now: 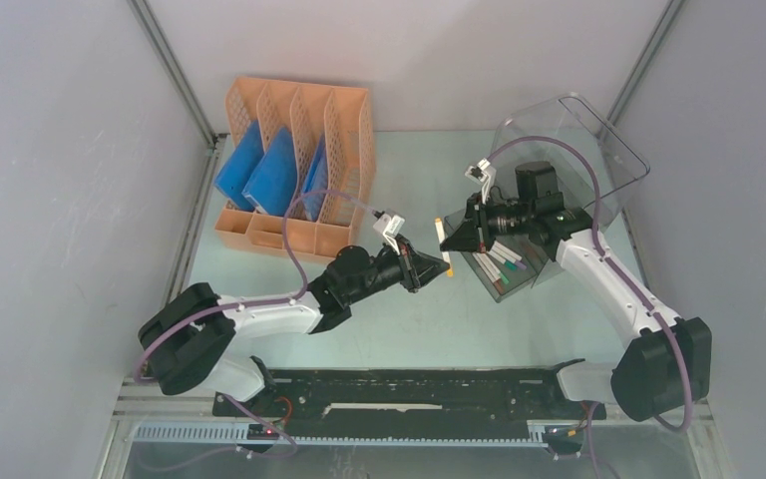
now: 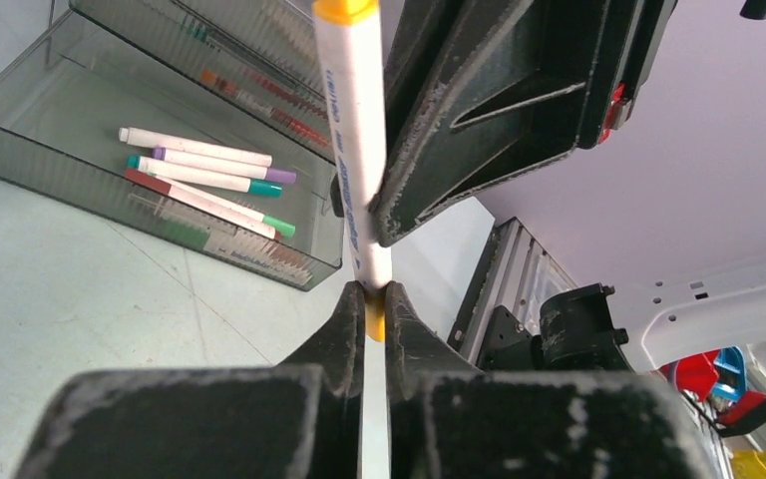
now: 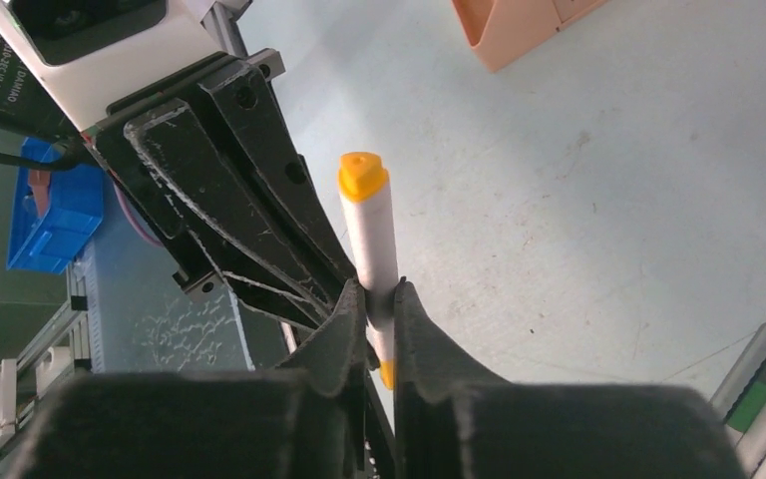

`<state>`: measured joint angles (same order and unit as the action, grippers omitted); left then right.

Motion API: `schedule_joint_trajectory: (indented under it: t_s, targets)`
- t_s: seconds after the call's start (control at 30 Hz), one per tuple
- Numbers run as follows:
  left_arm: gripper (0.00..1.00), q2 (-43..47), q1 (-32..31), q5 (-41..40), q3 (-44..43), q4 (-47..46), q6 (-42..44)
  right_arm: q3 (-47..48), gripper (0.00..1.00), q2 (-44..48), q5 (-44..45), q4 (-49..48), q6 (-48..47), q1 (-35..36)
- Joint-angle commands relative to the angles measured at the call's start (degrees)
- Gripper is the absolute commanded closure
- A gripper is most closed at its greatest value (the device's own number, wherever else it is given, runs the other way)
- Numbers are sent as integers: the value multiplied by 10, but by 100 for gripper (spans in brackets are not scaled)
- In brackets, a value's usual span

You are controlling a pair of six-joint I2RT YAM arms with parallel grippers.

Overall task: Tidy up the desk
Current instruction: Pick up the stationery from the drawer, then place the stationery in the drawer.

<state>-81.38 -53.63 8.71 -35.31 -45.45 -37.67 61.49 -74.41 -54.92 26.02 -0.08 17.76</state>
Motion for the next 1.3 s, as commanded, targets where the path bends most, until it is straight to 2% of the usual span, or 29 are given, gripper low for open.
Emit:
schedule_joint_trajectory:
  t_s: [0.0,0.07,0.27,0.37,0.47,0.67,0.87,1.1,1.27]
  targets:
    - [90,10,-3,-26,-11,-25,6,-2,96,5,-14,-11,2,9]
    - [85,17,-3,-34,-6,-24,11,-2,100,8,-12,-10,-14,10]
    - [72,43,-3,-49,-4,8,32,-2,100,12,-11,-8,-22,13]
    - [60,48,-3,-53,-4,23,36,-2,100,12,-7,-7,-25,14]
    - [57,54,-3,-53,-3,33,39,-2,100,16,1,-6,-30,14]
    - [44,93,-2,-69,8,70,70,-2,100,29,43,2,-54,14]
    - [33,182,-1,-140,23,162,132,-2,100,45,127,16,-95,14]
    - [2,307,10,-295,72,261,151,-2,100,58,285,39,-184,18]
    - [0,390,46,-318,113,307,135,-2,100,40,400,45,-230,19]
